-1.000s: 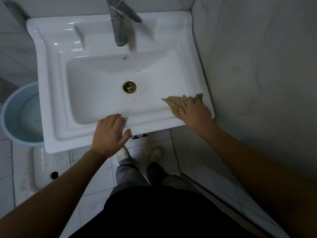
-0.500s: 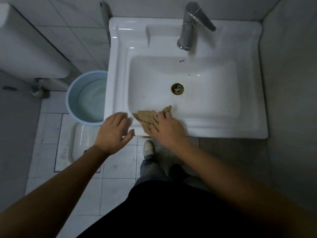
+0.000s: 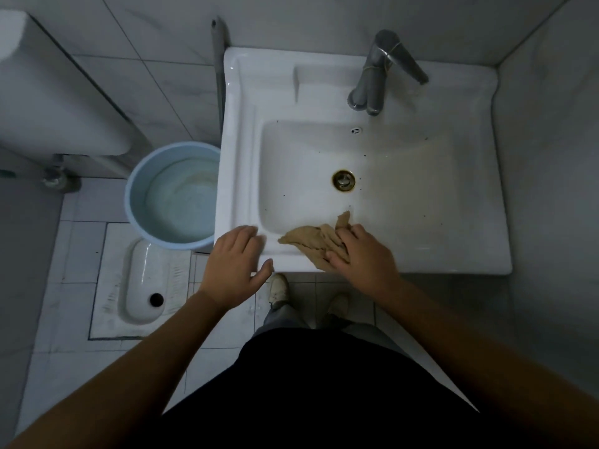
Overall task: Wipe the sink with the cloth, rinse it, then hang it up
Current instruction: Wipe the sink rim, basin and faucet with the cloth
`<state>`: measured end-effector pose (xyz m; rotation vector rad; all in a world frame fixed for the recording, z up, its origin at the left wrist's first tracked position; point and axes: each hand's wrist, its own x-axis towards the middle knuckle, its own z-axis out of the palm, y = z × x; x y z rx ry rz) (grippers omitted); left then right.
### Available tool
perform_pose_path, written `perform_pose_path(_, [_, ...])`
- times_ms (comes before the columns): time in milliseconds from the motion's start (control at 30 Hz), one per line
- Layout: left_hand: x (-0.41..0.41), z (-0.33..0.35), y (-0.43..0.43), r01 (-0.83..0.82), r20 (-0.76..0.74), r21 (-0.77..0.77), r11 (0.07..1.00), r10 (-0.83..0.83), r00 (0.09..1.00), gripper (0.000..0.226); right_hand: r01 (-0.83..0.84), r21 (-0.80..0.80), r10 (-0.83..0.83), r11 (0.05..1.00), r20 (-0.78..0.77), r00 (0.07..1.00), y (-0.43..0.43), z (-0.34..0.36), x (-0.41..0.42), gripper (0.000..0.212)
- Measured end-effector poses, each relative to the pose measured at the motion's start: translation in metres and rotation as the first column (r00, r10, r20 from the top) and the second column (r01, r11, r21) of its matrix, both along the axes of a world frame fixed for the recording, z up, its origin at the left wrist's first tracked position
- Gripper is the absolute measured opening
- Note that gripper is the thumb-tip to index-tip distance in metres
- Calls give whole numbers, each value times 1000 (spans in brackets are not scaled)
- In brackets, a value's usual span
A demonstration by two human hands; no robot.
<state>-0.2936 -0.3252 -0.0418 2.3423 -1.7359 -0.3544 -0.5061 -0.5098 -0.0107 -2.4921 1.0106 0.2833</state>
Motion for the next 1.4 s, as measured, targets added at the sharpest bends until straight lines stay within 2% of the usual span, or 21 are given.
perform_pose_path(367, [4,-2,-4,31,8,28,999,-31,999,47,150,39,-150,988,-8,989,-13,4,-16,42])
perform_pose_path(500, [1,0,-9,3,10,28,1000,-4,1000,45,200,105,-205,974,39,978,-27,6,-17,33])
perform_pose_path(733, [-7,6,-25,-80,56,39,996,78,995,38,373,254,-414,892,128,901,-73,13,-34,26])
perform_pose_path(867, [-18,9,-46,-157,42,91,983,154,987,50,416,307,-480,856,168,861,-110,19,-45,26])
perform_pose_path(1100, [-47,17,-100,-173,14,180,968,173,985,55,428,398,-501,811,95,860,-152,0,-59,27])
perform_pose_path(1200, [-51,28,-136,-228,-20,119,966,232,972,51,420,407,-495,811,94,864,-163,-5,-58,26])
perform_pose_path(1300, [-47,51,-182,-263,-61,-8,965,262,963,45,433,427,-526,794,126,841,-174,1,-50,23])
perform_pose_path(1400, [-33,78,-239,-186,-31,-196,963,184,982,42,450,412,-548,792,157,822,-187,12,-36,25])
